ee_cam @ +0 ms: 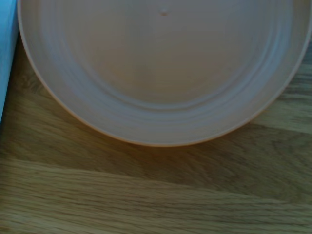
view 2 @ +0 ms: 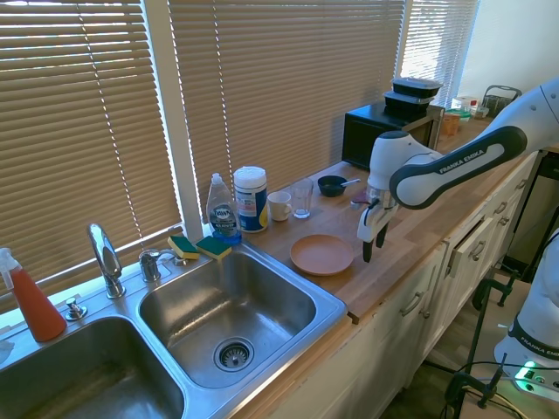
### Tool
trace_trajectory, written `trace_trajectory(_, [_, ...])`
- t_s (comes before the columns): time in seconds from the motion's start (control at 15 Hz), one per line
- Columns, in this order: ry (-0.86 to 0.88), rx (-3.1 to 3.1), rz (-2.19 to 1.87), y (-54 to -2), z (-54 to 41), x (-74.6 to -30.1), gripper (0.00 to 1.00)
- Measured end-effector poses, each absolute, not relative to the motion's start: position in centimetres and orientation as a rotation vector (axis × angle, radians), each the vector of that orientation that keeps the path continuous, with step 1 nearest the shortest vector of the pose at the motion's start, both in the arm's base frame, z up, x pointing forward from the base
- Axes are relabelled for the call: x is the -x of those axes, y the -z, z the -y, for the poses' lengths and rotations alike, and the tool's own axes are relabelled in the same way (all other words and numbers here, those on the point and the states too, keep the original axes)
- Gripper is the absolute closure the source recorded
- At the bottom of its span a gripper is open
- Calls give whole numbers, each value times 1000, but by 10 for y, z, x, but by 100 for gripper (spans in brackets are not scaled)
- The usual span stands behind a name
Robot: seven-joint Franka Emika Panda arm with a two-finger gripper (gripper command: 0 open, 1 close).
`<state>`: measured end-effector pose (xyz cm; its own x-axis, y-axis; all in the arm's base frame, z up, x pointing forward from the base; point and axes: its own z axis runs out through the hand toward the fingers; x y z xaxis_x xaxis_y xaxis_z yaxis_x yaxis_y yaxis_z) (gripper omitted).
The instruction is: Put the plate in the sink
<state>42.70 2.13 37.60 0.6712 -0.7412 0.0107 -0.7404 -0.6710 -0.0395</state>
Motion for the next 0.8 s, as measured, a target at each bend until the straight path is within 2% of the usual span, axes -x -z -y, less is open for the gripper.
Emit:
trace_trajectory(0.47, [85, 2787, -1291, -378, -7, -439, 0])
trace_trajectory(0.8, [142, 2694, -1276, -369, 29, -480, 0])
